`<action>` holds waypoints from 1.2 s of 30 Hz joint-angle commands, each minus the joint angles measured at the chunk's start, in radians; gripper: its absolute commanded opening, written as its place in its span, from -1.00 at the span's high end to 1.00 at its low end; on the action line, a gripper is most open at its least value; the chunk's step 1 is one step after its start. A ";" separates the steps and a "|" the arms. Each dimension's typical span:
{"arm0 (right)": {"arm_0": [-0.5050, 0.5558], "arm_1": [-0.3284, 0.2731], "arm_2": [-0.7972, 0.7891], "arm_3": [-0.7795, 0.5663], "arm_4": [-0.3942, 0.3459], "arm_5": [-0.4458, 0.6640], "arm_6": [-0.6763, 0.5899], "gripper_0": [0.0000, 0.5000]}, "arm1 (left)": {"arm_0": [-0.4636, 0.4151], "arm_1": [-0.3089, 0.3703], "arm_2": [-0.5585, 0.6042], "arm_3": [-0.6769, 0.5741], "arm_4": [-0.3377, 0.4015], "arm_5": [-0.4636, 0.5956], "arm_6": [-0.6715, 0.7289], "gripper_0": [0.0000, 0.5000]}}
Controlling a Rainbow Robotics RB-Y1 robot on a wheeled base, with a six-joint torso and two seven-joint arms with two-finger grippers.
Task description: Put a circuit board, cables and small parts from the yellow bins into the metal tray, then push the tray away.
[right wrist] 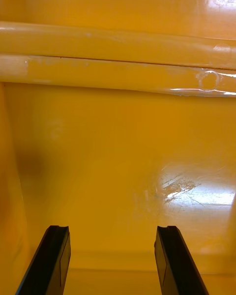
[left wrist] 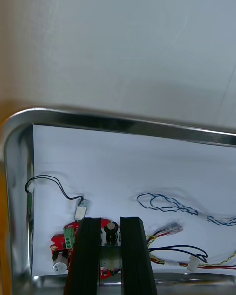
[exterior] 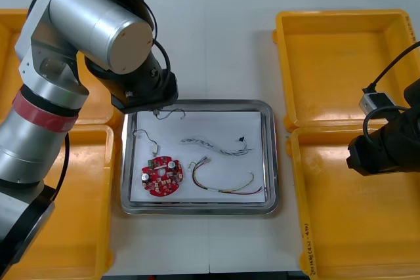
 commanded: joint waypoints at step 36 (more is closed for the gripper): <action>0.012 0.008 -0.032 -0.031 0.000 -0.002 -0.037 -1.00 | 0.052 -0.029 -0.122 0.152 0.015 -0.179 0.004 0.98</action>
